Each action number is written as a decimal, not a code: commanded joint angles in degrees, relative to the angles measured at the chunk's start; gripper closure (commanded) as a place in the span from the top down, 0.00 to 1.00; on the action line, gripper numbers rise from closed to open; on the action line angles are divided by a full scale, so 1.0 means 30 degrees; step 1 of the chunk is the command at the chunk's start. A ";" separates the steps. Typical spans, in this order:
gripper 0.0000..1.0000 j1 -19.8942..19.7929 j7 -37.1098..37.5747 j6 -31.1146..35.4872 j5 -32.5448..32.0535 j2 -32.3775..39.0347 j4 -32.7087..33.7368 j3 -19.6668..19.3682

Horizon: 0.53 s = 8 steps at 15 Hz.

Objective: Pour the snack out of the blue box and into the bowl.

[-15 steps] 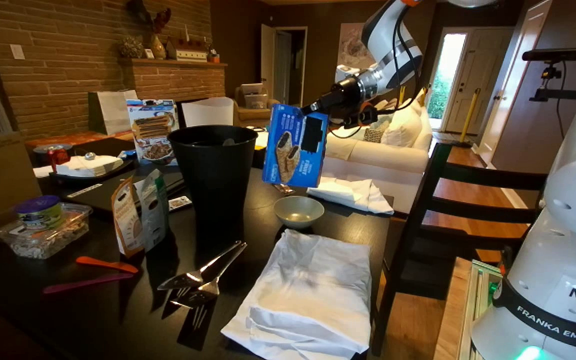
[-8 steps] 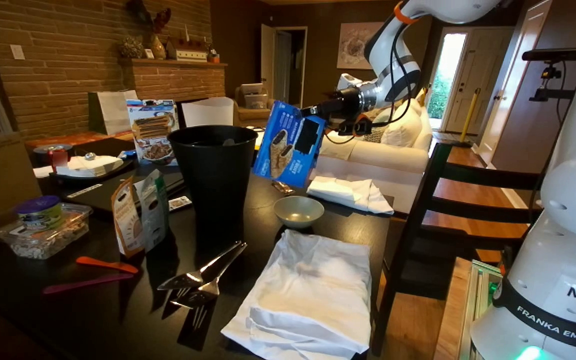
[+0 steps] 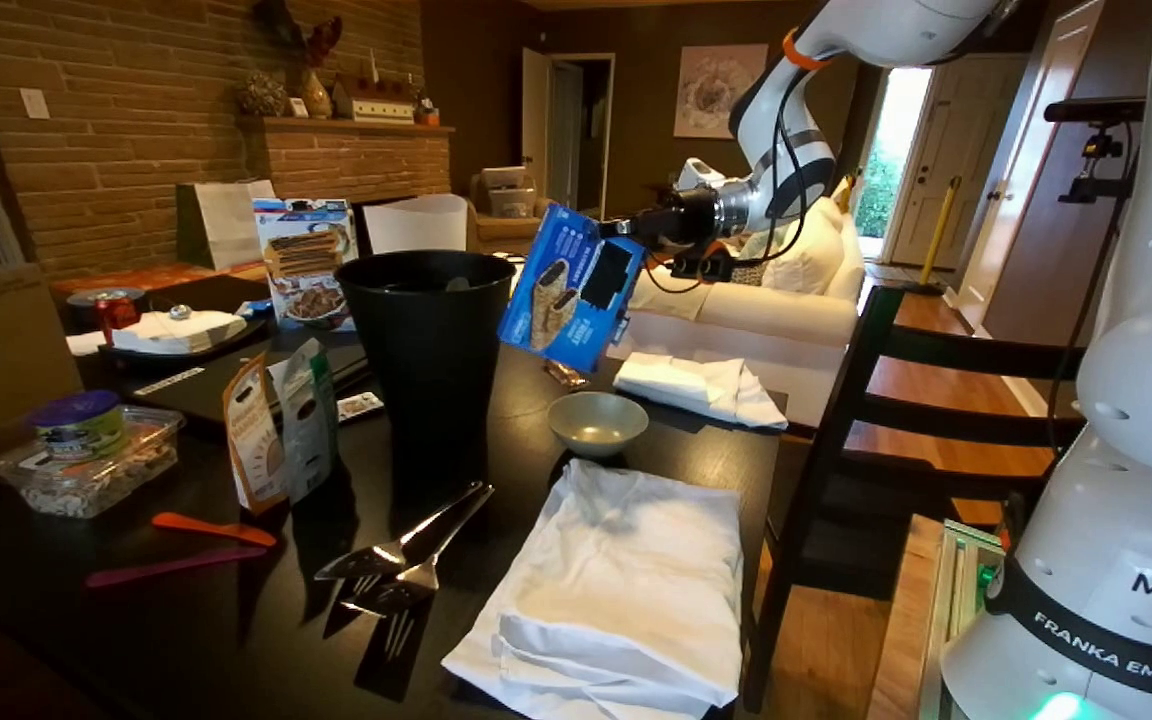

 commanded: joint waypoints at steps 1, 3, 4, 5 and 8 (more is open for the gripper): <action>0.16 -0.0347 0.0085 -0.0950 0.1062 0.0621 0.0521 -0.0052; 0.16 -0.0451 0.0398 -0.1322 0.1303 0.0773 0.0453 -0.0017; 0.16 -0.0401 0.0075 -0.1070 0.1223 0.0902 0.0579 -0.0057; 0.16 -0.0565 0.1302 -0.1860 0.1834 0.0905 0.0375 0.0016; 0.16 -0.0333 -0.0259 -0.1152 0.0659 0.1152 0.0732 -0.0194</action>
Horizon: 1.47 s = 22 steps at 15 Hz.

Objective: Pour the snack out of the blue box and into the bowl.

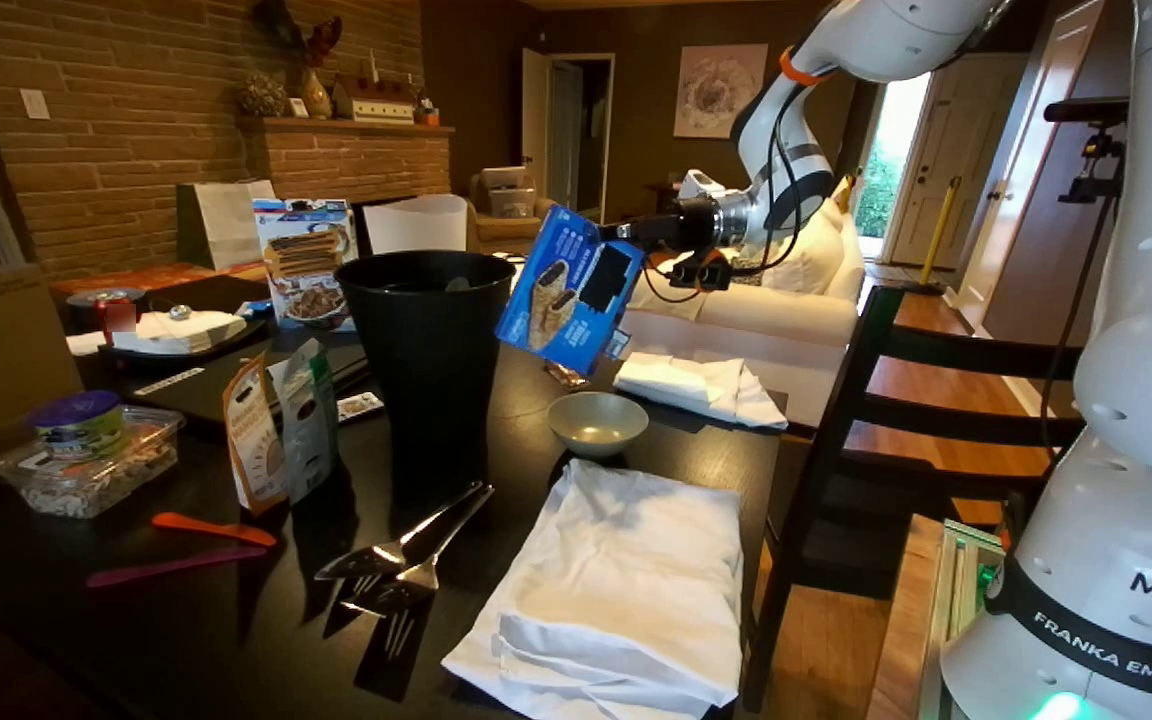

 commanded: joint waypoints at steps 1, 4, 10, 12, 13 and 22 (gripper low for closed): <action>0.16 -0.0174 0.0302 -0.0677 0.0421 0.0289 0.0243 -0.0099; 0.16 -0.0225 0.0807 -0.0872 0.0362 0.0381 0.0310 -0.0107; 0.16 -0.0218 0.0884 -0.0937 0.0126 0.0305 0.0329 -0.0190; 0.16 -0.0163 0.0508 -0.0726 0.0002 0.0229 0.0335 -0.0203; 0.16 -0.0219 0.0834 -0.0923 0.0022 0.0267 0.0383 -0.0204; 0.16 0.0015 0.0646 -0.0580 -0.0600 -0.0166 0.0611 -0.0234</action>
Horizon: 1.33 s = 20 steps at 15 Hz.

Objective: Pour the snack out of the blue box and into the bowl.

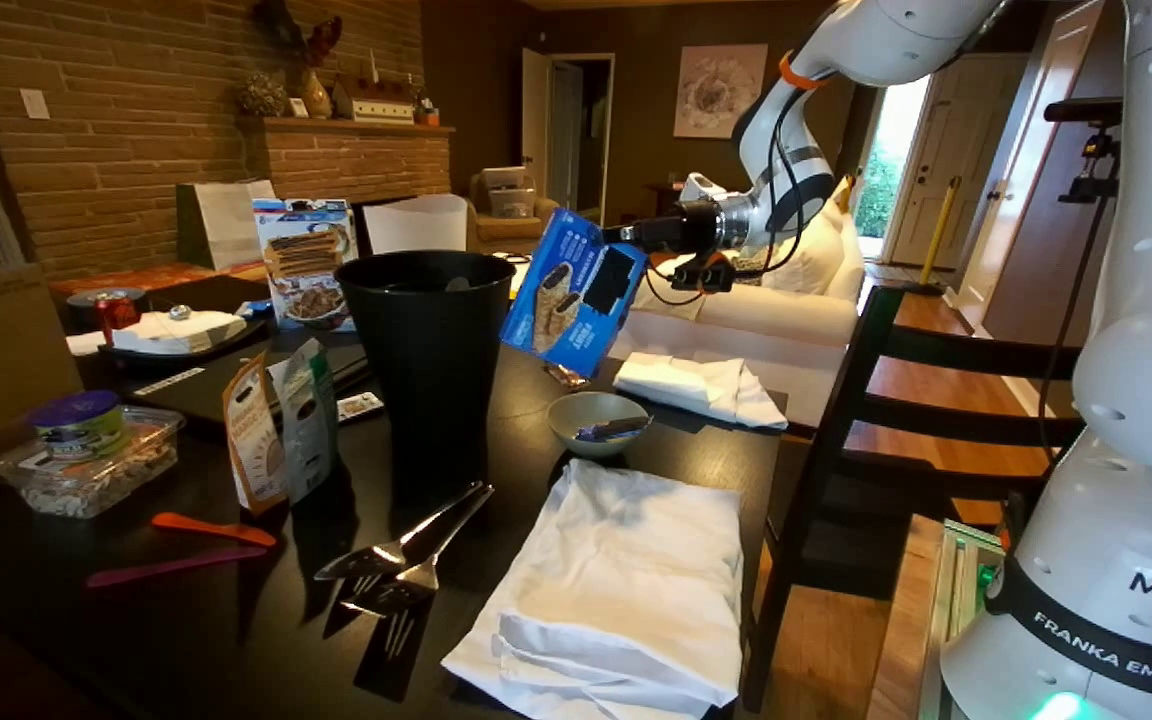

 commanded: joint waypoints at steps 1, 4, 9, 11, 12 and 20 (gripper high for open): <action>0.16 0.0200 0.0860 -0.0158 -0.0448 -0.0693 0.0440 -0.0085; 0.16 0.0656 0.2112 -0.0099 -0.1651 -0.1471 0.1131 -0.0012; 0.16 0.1494 0.4050 -0.0516 -0.5937 -0.2371 0.3021 0.0454; 0.16 0.1846 0.3983 -0.0607 -0.7603 -0.2565 0.3687 0.0822; 0.16 0.2022 0.3894 -0.0686 -0.8425 -0.2649 0.3912 0.1017; 0.16 0.3496 0.1855 -0.0173 -1.4600 -0.3474 0.4326 0.2770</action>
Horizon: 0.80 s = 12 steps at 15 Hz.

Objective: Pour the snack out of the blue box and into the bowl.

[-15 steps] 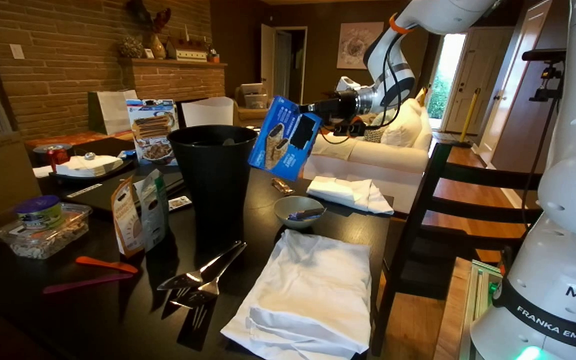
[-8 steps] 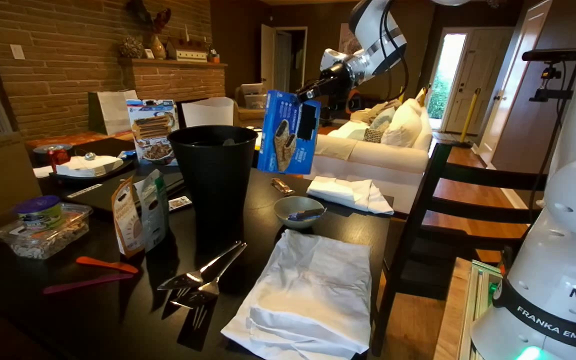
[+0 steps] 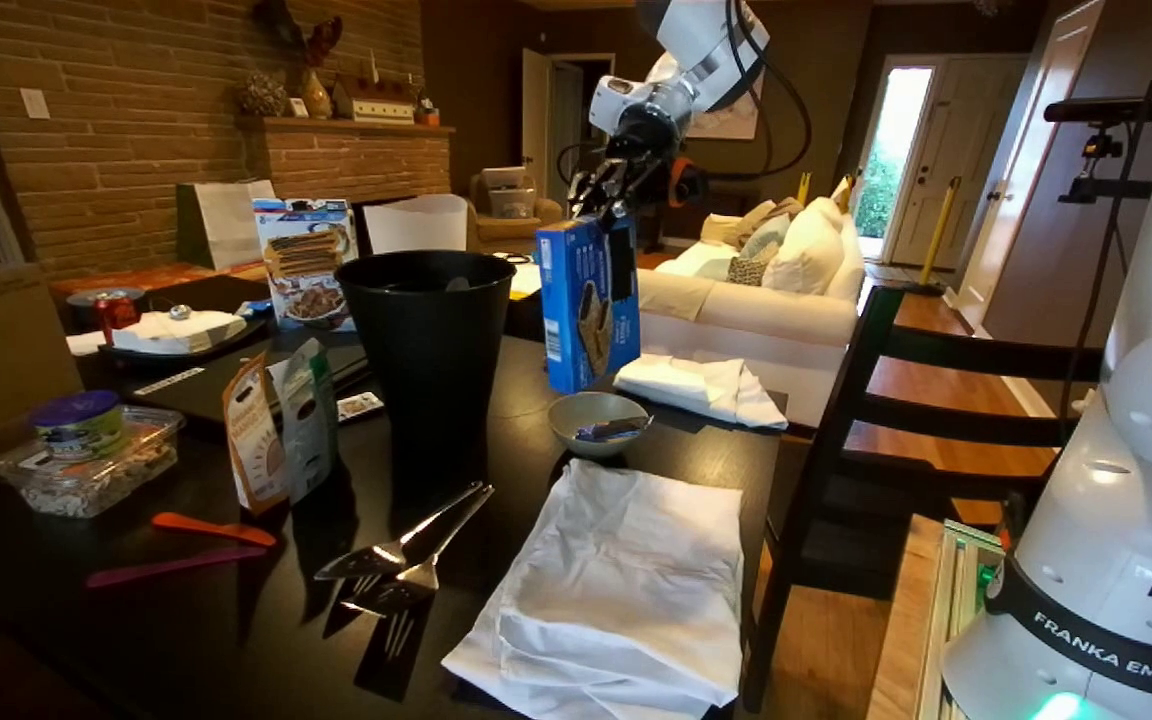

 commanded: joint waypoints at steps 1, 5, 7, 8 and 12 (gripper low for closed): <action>0.16 0.0496 -0.1291 0.0320 -0.2880 -0.0688 -0.0095 0.0594; 0.16 0.0912 -0.3226 0.1525 -0.5496 -0.0963 -0.0329 0.1197; 0.16 0.1073 -0.4358 0.2403 -0.6726 -0.1177 -0.0787 0.1449; 0.16 0.1178 -0.4908 0.2983 -0.7246 -0.1298 -0.1046 0.1569; 0.16 0.1538 -0.7000 0.5777 -0.8384 -0.1836 -0.2091 0.2049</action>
